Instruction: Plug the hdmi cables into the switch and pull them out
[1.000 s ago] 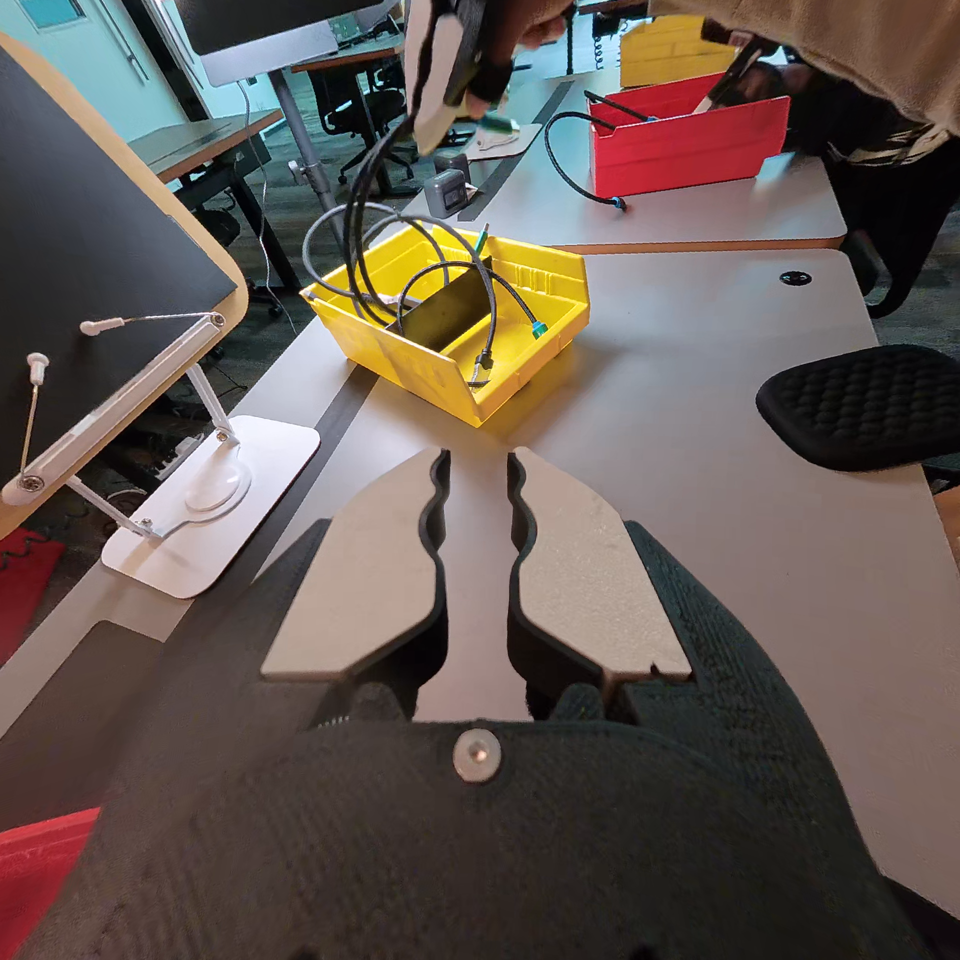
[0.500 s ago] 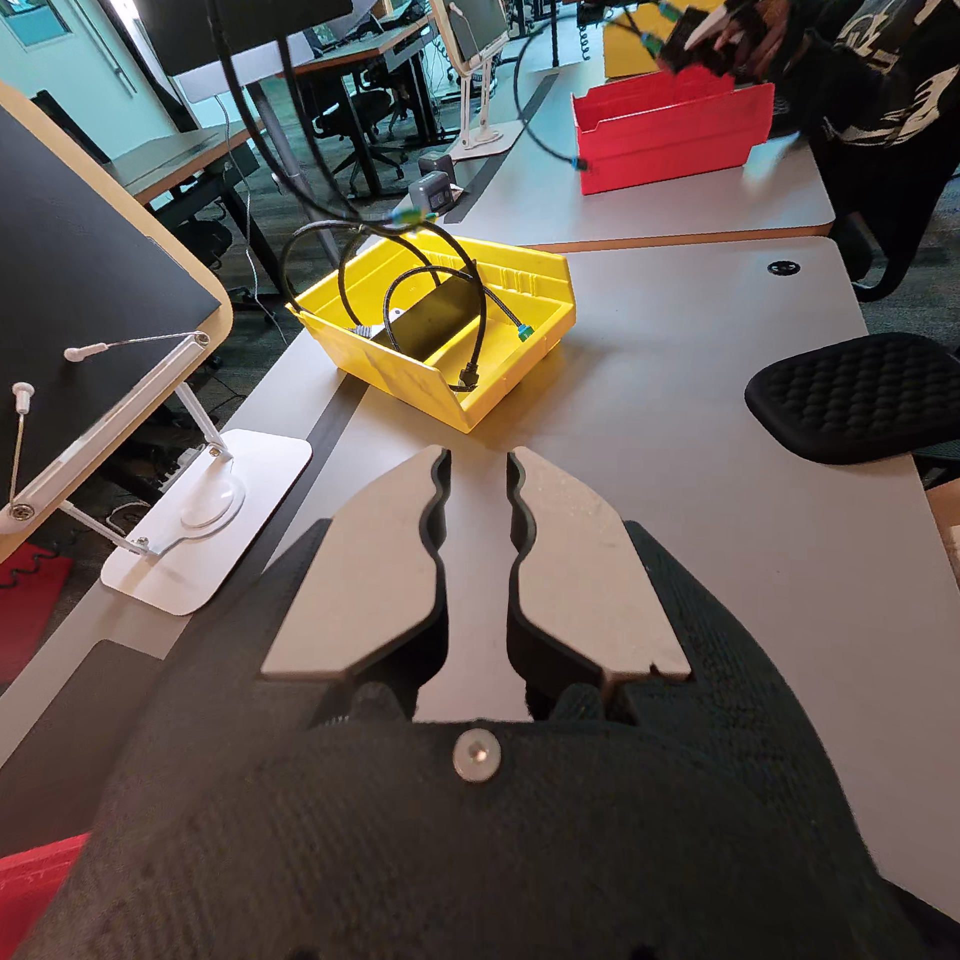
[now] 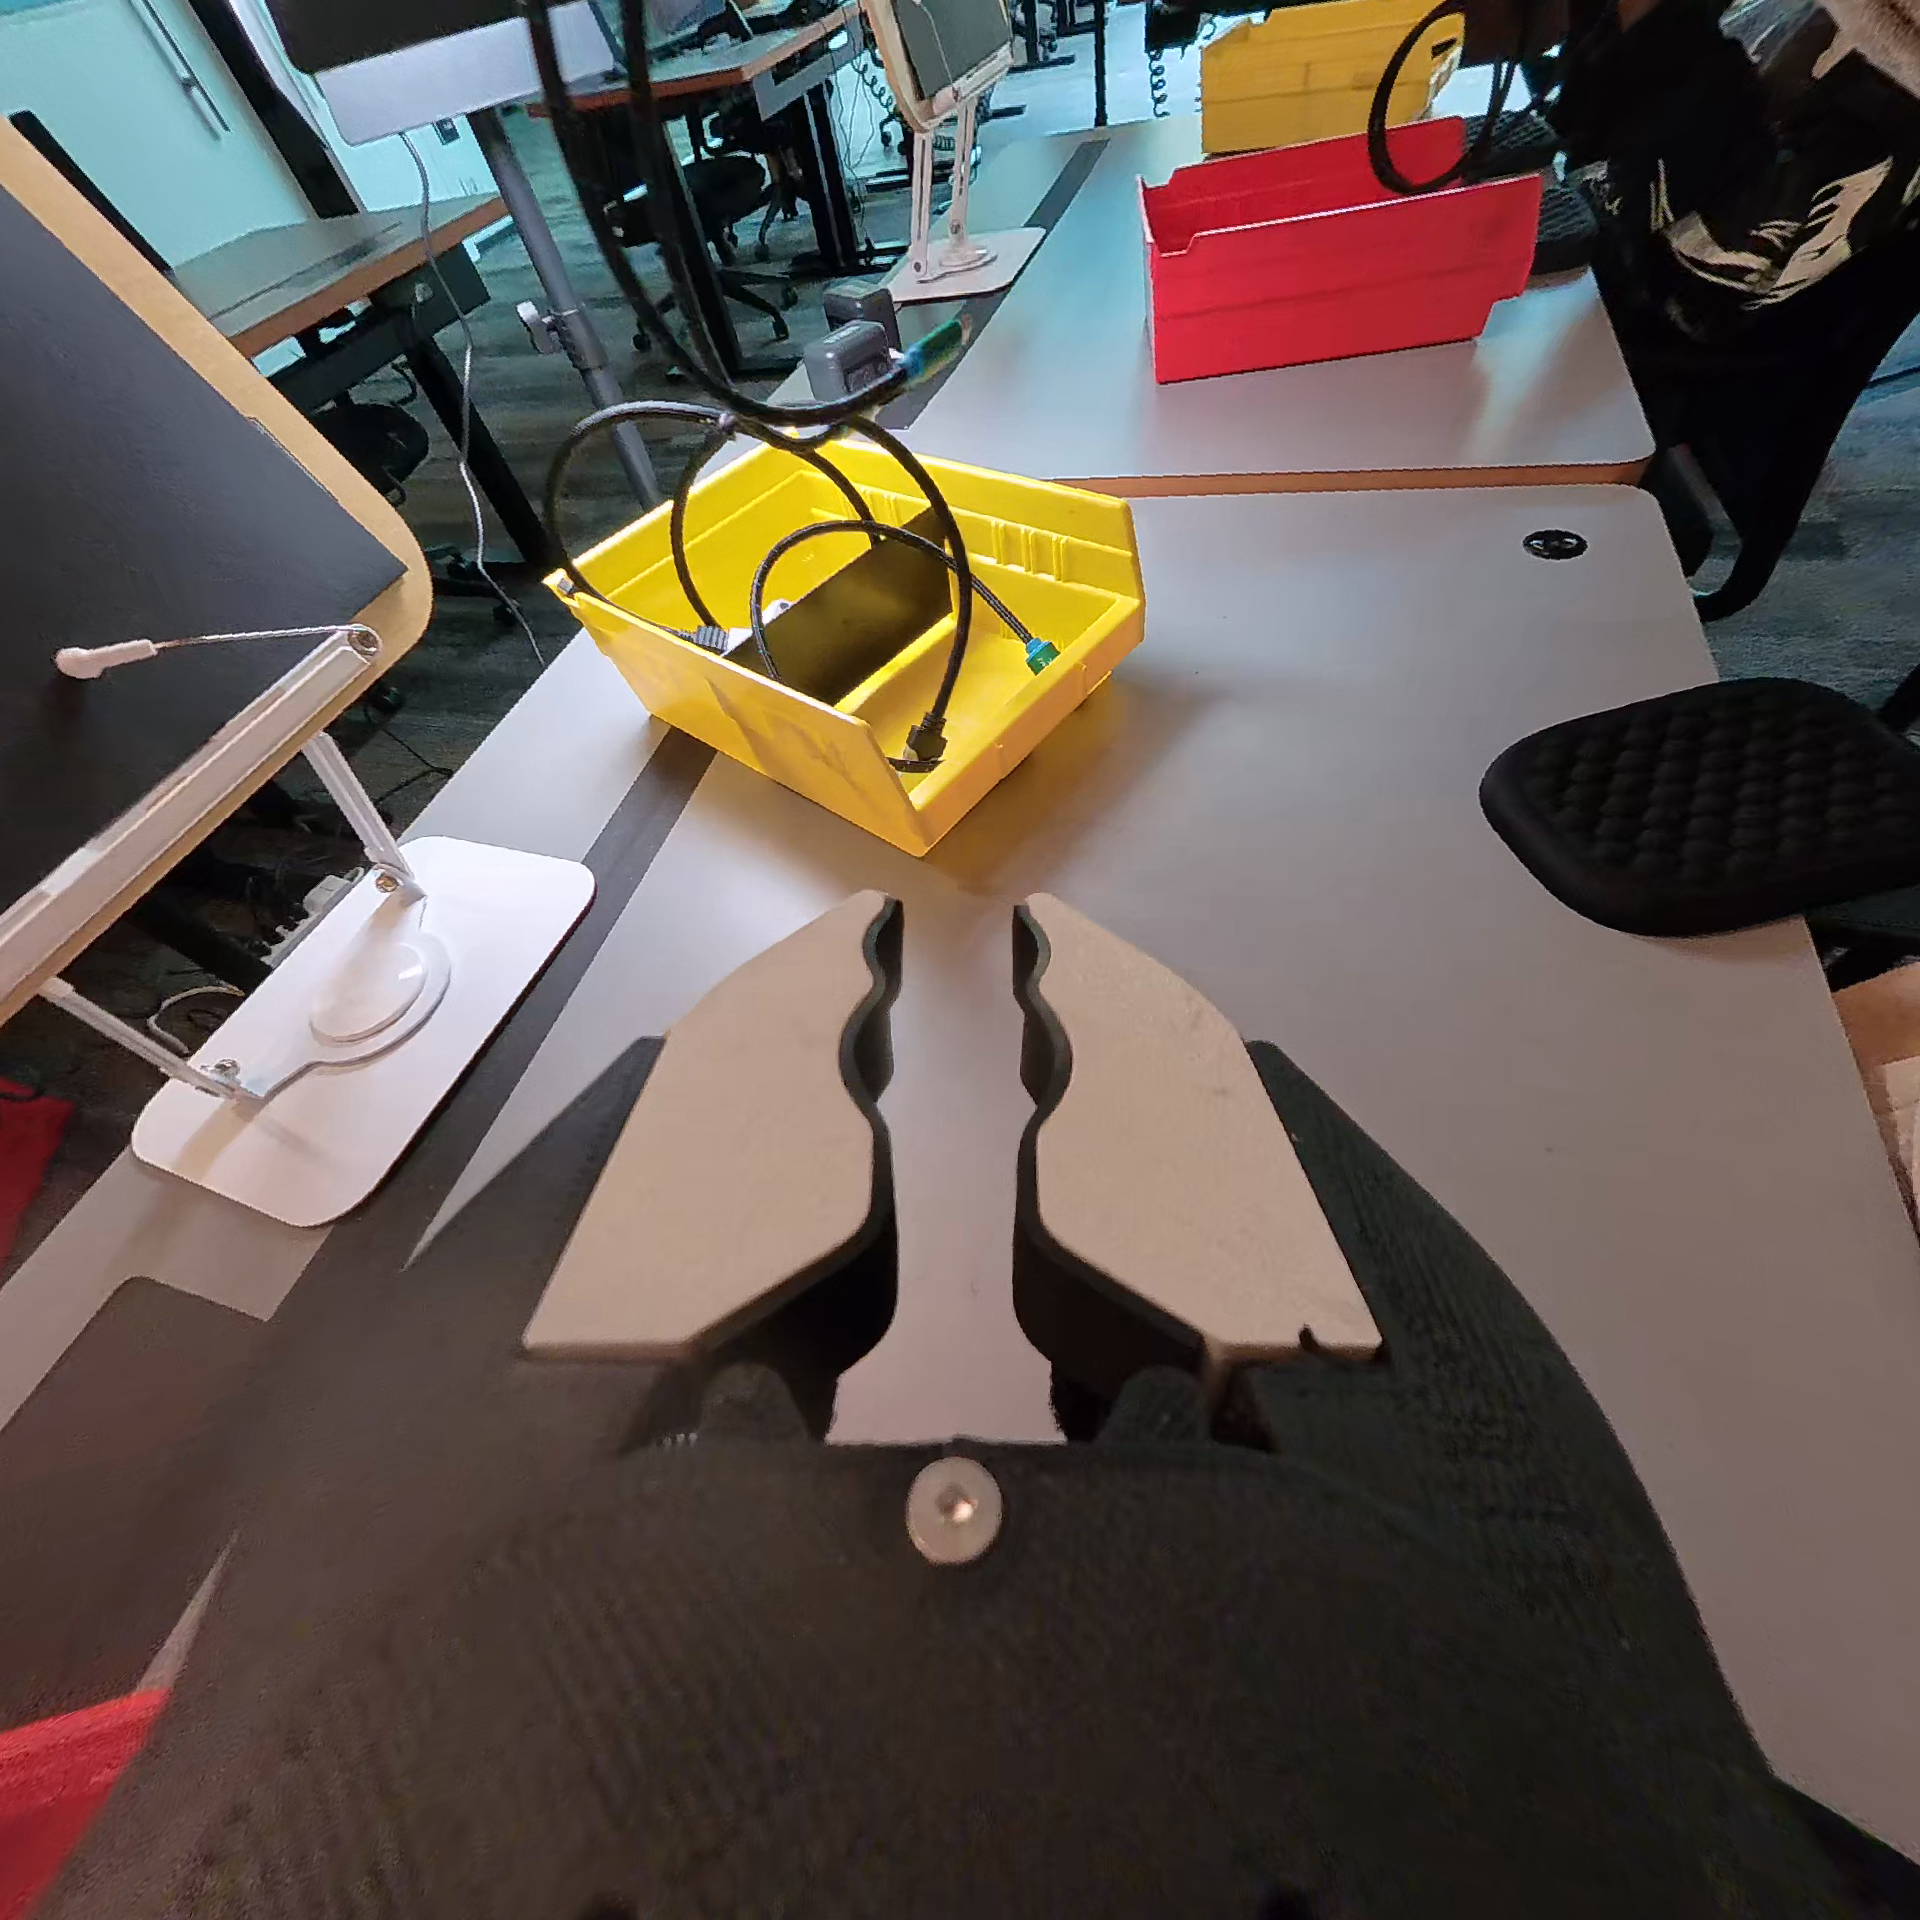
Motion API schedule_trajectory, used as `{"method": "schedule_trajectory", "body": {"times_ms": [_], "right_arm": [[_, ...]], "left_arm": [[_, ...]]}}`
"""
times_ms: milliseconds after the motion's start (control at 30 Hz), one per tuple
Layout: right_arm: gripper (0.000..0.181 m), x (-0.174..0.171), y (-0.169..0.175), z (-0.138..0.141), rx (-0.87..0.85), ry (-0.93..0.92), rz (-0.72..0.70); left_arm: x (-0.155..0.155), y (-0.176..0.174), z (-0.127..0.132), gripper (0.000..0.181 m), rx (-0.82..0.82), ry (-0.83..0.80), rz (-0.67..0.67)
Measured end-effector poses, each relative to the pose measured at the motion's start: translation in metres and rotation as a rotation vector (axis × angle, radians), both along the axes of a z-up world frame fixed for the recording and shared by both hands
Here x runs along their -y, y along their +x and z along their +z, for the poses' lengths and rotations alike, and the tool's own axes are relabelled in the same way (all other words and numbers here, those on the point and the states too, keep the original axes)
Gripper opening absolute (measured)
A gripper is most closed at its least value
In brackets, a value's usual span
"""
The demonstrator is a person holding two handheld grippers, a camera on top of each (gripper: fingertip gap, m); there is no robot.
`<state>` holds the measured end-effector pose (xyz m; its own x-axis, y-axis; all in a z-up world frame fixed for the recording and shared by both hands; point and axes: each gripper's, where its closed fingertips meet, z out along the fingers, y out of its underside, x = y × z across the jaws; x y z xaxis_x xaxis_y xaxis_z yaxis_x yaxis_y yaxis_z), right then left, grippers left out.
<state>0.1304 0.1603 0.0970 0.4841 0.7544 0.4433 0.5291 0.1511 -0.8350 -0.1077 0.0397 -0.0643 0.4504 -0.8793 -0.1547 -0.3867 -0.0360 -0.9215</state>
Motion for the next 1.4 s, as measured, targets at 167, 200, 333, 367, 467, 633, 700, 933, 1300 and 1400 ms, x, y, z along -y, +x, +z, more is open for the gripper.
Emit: {"method": "schedule_trajectory", "body": {"times_ms": [167,200,333,367,467,633,700,933,1300,1400], "right_arm": [[0.007,-0.031,-0.047,-0.027,0.009,0.014,0.048],[0.007,-0.039,-0.057,-0.039,0.025,0.029,0.055],[0.007,-0.056,-0.101,-0.059,-0.105,0.021,0.127],[0.007,-0.059,-0.109,-0.059,-0.148,0.019,0.141],[0.007,-0.067,-0.129,-0.057,-0.238,0.009,0.176],[0.007,-0.045,-0.17,-0.057,-0.229,-0.017,0.327],[0.007,-0.034,-0.189,-0.075,-0.094,-0.023,0.371],[0.006,0.01,-0.23,-0.138,0.007,-0.233,0.556],[0.006,0.015,-0.163,-0.047,-0.236,-0.173,0.493],[0.006,0.008,-0.128,-0.026,-0.217,-0.157,0.394]], "left_arm": [[0.003,0.014,-0.008,0.02,-0.034,-0.008,-0.026],[0.004,0.016,-0.009,0.02,-0.043,-0.006,-0.03],[0.004,0.017,-0.007,0.02,-0.052,0.013,-0.028],[0.004,0.016,-0.006,0.02,-0.044,0.012,-0.026],[-0.001,0.011,-0.007,0.019,-0.03,-0.001,-0.014],[-0.005,0.005,-0.007,0.019,-0.024,-0.004,0.003],[-0.005,0.003,-0.006,0.019,-0.013,-0.005,0.005],[0.001,-0.003,0.005,0.02,-0.001,0.023,0.01],[-0.001,-0.02,0.015,0.019,0.062,0.028,0.029],[-0.001,-0.02,0.016,0.019,0.061,0.03,0.029]]}}
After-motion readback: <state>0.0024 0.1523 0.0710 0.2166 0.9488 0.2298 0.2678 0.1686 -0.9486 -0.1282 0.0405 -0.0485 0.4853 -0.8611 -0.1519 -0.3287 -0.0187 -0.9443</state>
